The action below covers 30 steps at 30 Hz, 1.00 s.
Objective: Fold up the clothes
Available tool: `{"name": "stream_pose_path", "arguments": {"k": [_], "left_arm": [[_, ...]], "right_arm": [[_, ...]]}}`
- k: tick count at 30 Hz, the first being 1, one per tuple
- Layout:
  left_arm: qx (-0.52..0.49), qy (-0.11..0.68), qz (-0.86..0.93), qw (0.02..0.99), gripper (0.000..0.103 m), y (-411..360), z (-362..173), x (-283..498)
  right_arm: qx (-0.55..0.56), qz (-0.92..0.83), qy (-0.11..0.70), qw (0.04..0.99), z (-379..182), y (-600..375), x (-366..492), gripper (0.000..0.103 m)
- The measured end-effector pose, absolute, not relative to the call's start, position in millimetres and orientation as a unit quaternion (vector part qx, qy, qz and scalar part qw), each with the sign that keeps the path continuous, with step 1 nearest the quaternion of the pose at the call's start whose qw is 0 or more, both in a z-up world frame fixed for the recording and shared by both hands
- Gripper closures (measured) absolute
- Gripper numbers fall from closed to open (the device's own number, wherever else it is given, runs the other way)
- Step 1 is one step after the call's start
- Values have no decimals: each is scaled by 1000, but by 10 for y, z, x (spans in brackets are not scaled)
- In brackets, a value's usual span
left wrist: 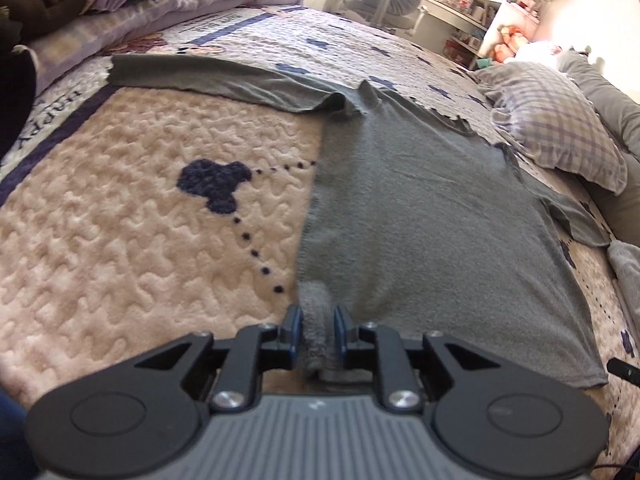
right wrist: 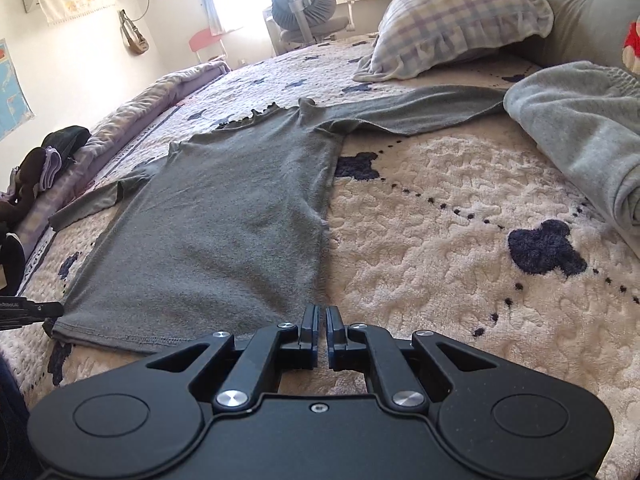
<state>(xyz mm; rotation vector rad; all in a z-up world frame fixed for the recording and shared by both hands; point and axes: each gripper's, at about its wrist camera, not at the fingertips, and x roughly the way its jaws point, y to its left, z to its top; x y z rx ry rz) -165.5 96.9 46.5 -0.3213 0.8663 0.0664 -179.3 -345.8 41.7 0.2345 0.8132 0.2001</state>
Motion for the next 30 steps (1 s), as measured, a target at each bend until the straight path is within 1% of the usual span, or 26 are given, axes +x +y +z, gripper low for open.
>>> {"name": "stream_pose_path", "arguments": {"k": [4, 6, 10, 12, 14, 19, 21, 22, 24, 30], "left_arm": [[-169, 412, 51, 894, 81, 1166, 519, -1673], [-167, 409, 63, 895, 75, 1256, 524, -1649], [-170, 413, 72, 892, 73, 1370, 500, -1517], [-165, 414, 72, 892, 69, 1364, 503, -1440], [-156, 414, 70, 894, 68, 1336, 515, -1343], [-116, 431, 62, 893, 66, 1178, 467, -1081], [-95, 440, 69, 890, 61, 1092, 401, -1004], [-87, 442, 73, 890, 59, 1058, 365, -977], [-84, 440, 79, 891, 54, 1024, 340, -957], [-87, 438, 90, 890, 44, 1008, 378, -884]], "right_arm": [[121, 88, 399, 905, 383, -3483, -1771, 95], [124, 83, 400, 904, 375, -3496, -1762, 95], [136, 76, 405, 901, 355, -3525, -1710, 92], [136, 72, 408, 900, 350, -3526, -1670, 91], [131, 68, 411, 899, 354, -3519, -1624, 87], [116, 60, 430, 893, 354, -3491, -1457, 86], [111, 57, 434, 892, 354, -3473, -1382, 86], [108, 55, 436, 892, 351, -3463, -1347, 84], [106, 53, 439, 891, 330, -3438, -1299, 81], [97, 58, 439, 891, 303, -3379, -1236, 77]]}}
